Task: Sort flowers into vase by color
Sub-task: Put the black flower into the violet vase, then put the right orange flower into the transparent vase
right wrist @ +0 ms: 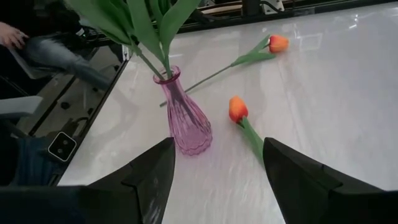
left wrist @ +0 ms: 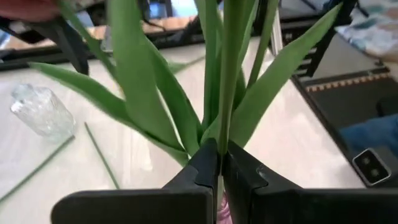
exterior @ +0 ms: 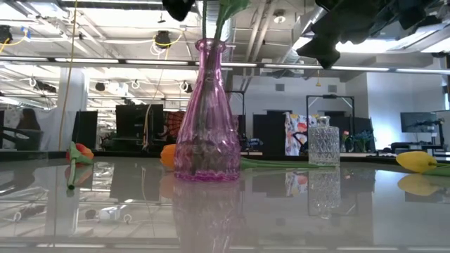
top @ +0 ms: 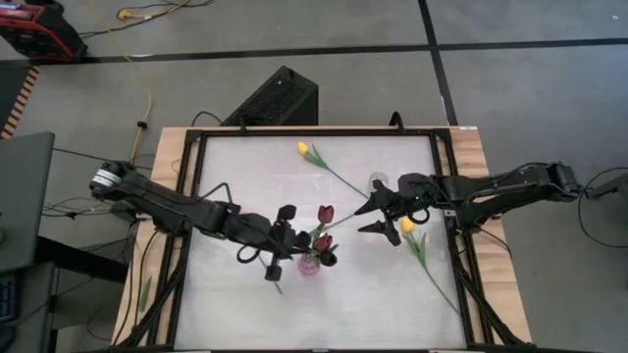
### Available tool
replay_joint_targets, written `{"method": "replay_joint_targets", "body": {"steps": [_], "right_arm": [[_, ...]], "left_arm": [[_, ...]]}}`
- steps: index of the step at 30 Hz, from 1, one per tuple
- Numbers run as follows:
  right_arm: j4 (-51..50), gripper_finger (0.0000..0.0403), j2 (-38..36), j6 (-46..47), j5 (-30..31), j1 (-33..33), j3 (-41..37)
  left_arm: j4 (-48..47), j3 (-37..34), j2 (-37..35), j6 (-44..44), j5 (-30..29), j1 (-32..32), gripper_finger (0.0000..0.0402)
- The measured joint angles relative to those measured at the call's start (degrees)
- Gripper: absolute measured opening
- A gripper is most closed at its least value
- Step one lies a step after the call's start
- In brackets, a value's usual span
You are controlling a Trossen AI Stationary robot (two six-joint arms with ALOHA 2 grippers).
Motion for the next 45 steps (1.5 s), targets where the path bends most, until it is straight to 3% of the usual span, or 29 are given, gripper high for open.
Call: {"method": "replay_joint_targets", "body": {"steps": [5,10,16,21,26,29,35,41,45], "right_arm": [[0.0,0.0270,0.0,0.1,0.0,0.0,0.0],[0.0,0.0270,0.0,0.1,0.0,0.0,0.0],[-1.1,0.0270,0.0,0.1,0.0,0.0,0.0],[-2.4,0.0270,0.0,-0.1,0.0,0.0,0.0],[-1.5,0.0270,2.4,-0.6,0.2,0.4,0.0],[0.1,0.0270,6.6,-2.1,0.3,1.2,0.0],[6.4,0.0270,17.1,-5.1,1.9,2.4,0.0],[7.5,0.0270,24.9,-13.0,7.7,0.7,0.2],[11.5,0.0270,29.4,-17.1,8.2,-0.7,0.2]], "left_arm": [[0.4,0.1,1.4,1.4,0.9,0.0,0.0011],[-0.8,-0.1,0.2,1.9,1.4,0.0,0.0066],[-9.7,0.0,-3.2,0.4,0.8,0.0,0.0129],[-17.8,0.0,-7.7,-0.5,0.9,0.0,0.0153],[-27.6,-0.1,-11.4,-0.2,-5.9,-0.1,0.0153],[-27.5,-3.5,-12.9,-0.2,-11.1,0.0,0.0149],[-15.4,-16.5,-17.8,-0.4,-14.1,1.1,0.0146],[13.5,-32.5,-22.4,0.1,-14.1,2.6,0.0146],[34.4,-41.1,-22.2,0.5,-14.9,2.7,0.0146]]}}
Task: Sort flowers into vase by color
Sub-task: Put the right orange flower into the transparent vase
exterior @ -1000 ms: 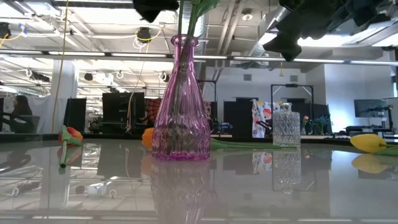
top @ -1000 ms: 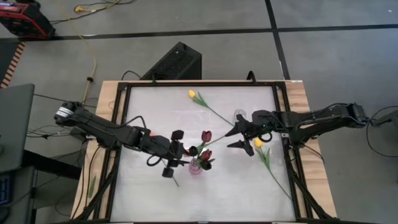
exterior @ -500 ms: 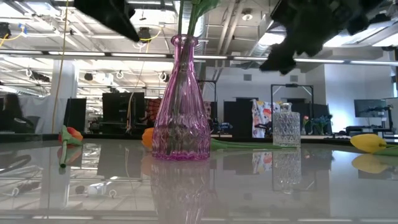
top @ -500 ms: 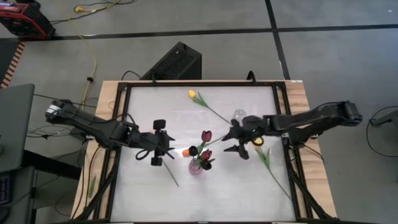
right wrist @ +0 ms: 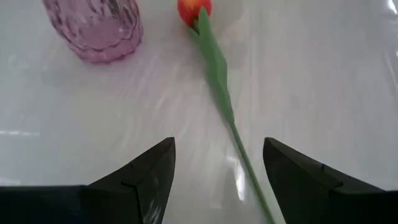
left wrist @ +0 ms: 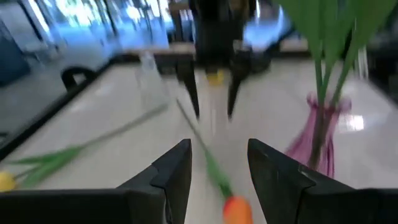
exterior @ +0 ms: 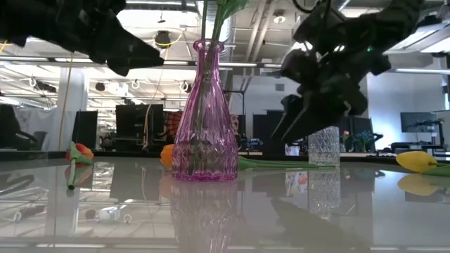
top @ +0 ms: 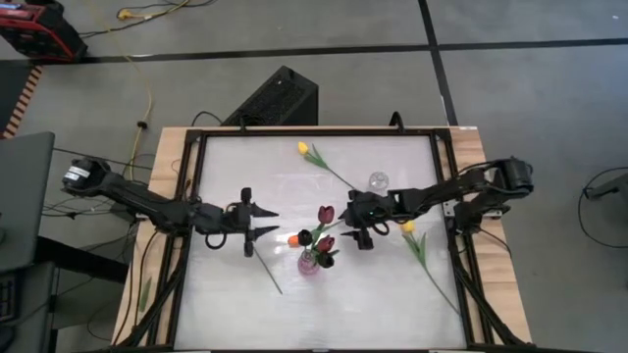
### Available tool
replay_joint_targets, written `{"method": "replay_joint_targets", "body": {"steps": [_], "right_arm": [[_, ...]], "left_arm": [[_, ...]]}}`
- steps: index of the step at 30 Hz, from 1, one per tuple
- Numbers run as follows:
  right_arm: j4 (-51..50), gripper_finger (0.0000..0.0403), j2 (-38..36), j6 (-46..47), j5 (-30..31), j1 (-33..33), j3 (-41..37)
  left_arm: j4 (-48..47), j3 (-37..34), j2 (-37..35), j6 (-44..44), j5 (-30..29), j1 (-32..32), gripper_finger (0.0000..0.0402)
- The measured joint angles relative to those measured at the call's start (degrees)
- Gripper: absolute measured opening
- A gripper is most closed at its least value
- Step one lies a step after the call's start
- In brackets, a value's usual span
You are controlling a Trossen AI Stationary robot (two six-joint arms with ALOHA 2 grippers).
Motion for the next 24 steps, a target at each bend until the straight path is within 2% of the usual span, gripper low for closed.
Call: {"method": "replay_joint_targets", "body": {"steps": [2,5,10,16,18,20,24], "right_arm": [[2.0,0.0270,1.7,-0.4,0.0,-0.7,0.1],[2.2,0.0270,4.3,-0.4,-0.1,-2.1,1.5],[1.3,0.0269,9.1,0.3,-0.5,-3.6,5.2],[-11.0,0.0261,14.4,0.7,-1.1,-4.4,11.7],[-15.1,0.0241,15.3,0.9,-1.1,-4.4,13.5],[-18.2,0.0202,15.4,0.9,-1.1,-4.3,15.0],[-23.4,0.0088,14.2,1.1,-1.1,-4.1,16.8]], "left_arm": [[8.2,-2.8,0.8,-0.3,-1.9,0.0,0.0146],[14.1,-5.4,1.5,-1.2,-4.3,0.0,0.0146],[12.5,-6.2,1.8,-2.3,-5.5,0.0,0.0146],[13.1,-6.1,1.8,0.4,-5.1,0.0,0.0146],[12.8,-6.1,1.8,1.2,-5.1,0.0,0.0146],[12.7,-6.1,1.8,1.4,-5.1,0.0,0.0146],[12.3,-6.1,1.8,1.4,-5.1,0.0,0.0146]]}}
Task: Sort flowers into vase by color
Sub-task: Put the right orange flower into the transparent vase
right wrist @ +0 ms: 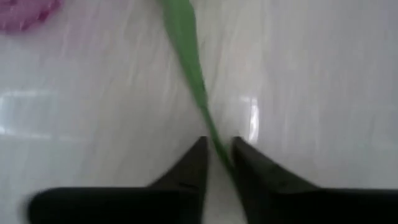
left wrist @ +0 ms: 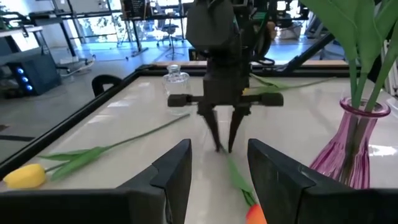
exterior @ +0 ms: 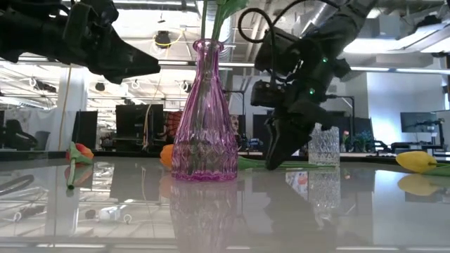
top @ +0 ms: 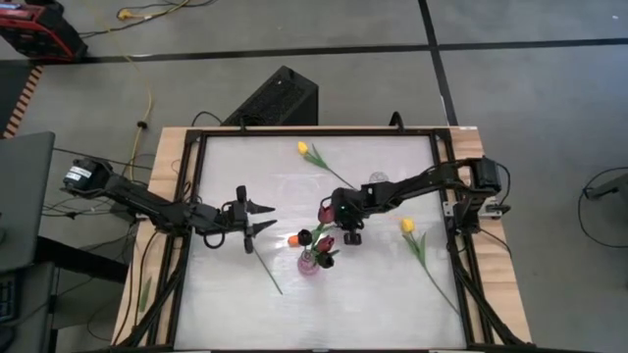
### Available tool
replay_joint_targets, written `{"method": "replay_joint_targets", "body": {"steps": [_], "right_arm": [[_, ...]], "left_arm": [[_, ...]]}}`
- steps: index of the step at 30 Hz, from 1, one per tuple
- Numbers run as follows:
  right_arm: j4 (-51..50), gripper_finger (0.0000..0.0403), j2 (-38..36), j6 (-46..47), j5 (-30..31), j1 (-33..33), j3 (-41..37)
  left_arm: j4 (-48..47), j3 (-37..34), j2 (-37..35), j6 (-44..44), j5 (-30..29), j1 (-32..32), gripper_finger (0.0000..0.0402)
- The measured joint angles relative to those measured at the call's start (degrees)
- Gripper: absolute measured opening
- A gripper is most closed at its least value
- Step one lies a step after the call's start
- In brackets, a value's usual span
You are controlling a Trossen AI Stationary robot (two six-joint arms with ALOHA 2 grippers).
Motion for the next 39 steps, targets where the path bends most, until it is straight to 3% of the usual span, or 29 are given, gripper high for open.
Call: {"method": "replay_joint_targets", "body": {"steps": [2,4,14,29,33,39], "right_arm": [[-4.2,0.0032,-1.0,0.6,0.0,0.0,1.1],[-7.6,0.0018,-2.8,2.1,0.3,0.0,2.0],[1.0,0.0016,-20.1,4.0,0.8,-2.9,-0.6],[34.4,0.0016,-49.0,9.7,2.6,-11.6,-24.1],[35.2,0.0016,-54.2,9.8,6.9,-13.8,-26.5],[37.5,0.0016,-59.1,10.4,8.3,-18.5,-28.7]], "left_arm": [[0.0,0.0,0.0,-0.1,0.0,0.0,0.0146],[0.3,0.0,0.0,-0.1,0.0,0.0,0.0146],[0.6,0.0,0.0,-0.7,0.0,0.0,0.0146],[0.6,0.0,0.0,-0.9,0.0,0.0,0.0146],[0.6,0.0,0.0,-0.9,0.0,0.0,0.0146],[0.6,0.0,0.0,-1.3,0.0,0.0,0.0146]]}}
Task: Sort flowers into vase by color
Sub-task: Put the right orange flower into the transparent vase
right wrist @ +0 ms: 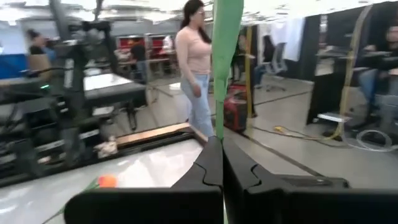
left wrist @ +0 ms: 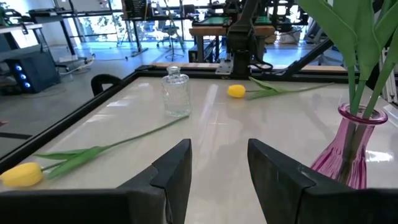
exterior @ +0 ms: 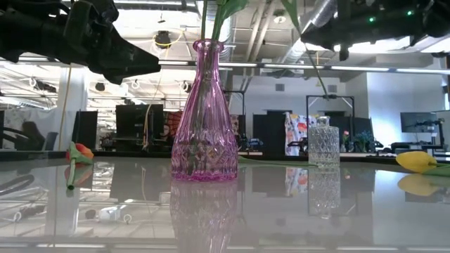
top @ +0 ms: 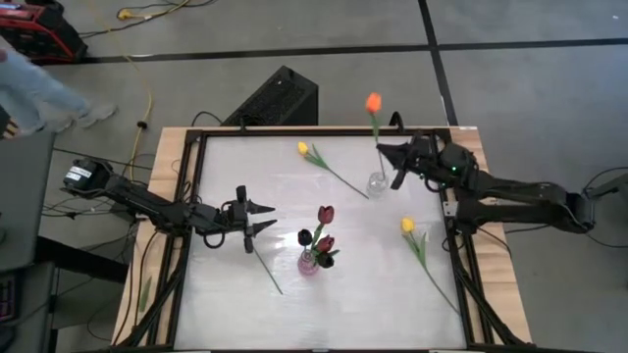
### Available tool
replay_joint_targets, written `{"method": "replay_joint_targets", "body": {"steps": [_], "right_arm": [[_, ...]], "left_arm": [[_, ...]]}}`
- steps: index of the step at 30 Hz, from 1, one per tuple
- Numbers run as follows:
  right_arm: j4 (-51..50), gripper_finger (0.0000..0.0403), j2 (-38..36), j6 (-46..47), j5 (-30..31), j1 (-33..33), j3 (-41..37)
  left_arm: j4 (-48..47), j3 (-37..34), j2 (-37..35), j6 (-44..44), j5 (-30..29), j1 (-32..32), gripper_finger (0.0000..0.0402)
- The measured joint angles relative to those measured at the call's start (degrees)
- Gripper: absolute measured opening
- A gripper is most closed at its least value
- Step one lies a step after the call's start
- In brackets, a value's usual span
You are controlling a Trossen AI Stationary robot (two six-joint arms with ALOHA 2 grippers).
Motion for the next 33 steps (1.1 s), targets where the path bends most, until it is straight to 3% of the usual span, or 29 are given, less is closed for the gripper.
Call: {"method": "replay_joint_targets", "body": {"steps": [7,16,33], "right_arm": [[0.5,0.0016,0.8,0.7,0.4,-3.5,-0.2],[4.2,0.0016,5.8,-0.7,0.5,-3.5,-0.2],[2.4,0.0016,11.8,-1.1,1.4,-3.1,-0.2]], "left_arm": [[0.0,0.0,0.0,-0.5,0.0,0.0,0.0146],[0.0,0.0,0.0,-1.1,-0.1,0.0,0.0146],[-0.4,0.0,0.0,-1.5,0.0,0.0,0.0146]]}}
